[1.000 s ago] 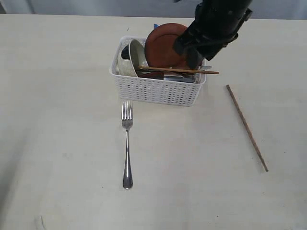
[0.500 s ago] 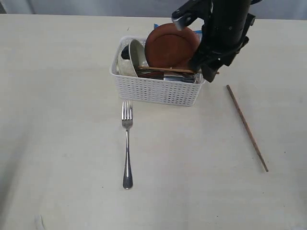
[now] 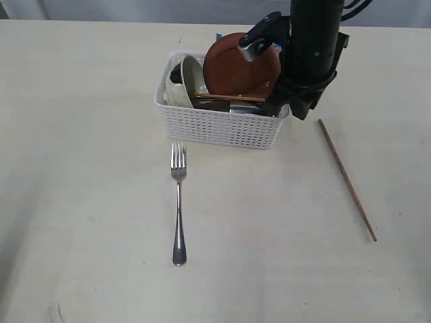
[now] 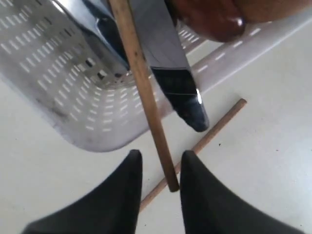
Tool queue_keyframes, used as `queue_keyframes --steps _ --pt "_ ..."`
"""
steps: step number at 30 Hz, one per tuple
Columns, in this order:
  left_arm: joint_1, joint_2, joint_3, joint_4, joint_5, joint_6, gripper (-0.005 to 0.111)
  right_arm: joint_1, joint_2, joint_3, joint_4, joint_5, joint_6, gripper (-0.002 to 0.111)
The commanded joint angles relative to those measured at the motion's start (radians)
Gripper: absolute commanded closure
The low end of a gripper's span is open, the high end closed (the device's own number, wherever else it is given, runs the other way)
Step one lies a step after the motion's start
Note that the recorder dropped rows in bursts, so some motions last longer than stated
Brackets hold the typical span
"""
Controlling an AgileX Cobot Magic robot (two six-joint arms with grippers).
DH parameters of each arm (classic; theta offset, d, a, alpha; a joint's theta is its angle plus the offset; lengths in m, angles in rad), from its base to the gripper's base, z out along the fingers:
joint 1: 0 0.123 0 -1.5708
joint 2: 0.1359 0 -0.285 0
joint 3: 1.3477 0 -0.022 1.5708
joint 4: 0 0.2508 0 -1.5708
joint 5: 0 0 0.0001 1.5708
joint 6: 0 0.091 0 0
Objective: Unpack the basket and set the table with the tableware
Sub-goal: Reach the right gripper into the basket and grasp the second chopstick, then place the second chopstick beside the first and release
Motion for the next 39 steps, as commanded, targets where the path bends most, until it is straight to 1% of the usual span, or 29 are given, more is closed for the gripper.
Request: queue_keyframes --steps 1,4,9,17,21,25,32,36,39 --pt "0.002 -0.003 0.002 -0.001 -0.004 0.000 0.107 0.000 -0.002 -0.006 -0.011 -0.003 -0.026 0.099" --pt "0.002 -0.003 0.002 -0.001 -0.004 0.000 0.107 0.000 -0.004 -0.006 -0.011 0.003 -0.035 0.109" --pt "0.002 -0.003 0.002 -0.001 -0.004 0.000 0.107 0.000 -0.017 -0.006 -0.011 0.010 -0.043 0.109" --pt "0.002 -0.003 0.002 -0.001 -0.004 0.000 0.107 0.000 -0.099 -0.006 -0.012 0.010 -0.043 0.109" --pt "0.002 -0.003 0.002 -0.001 -0.004 0.000 0.107 0.000 -0.140 -0.006 -0.052 0.010 -0.033 0.109" --pt "0.002 -0.003 0.002 -0.001 -0.004 0.000 0.107 0.000 -0.189 -0.006 -0.108 0.010 0.050 0.109" --pt "0.002 -0.003 0.002 -0.001 -0.004 0.000 0.107 0.000 -0.290 -0.006 -0.108 0.010 0.131 0.109" --pt "0.002 -0.003 0.002 -0.001 -0.004 0.000 0.107 -0.003 -0.344 -0.006 -0.108 0.010 0.234 0.109" --pt "0.002 -0.003 0.002 -0.001 -0.004 0.000 0.107 -0.003 -0.383 0.032 -0.130 0.010 0.302 0.109"
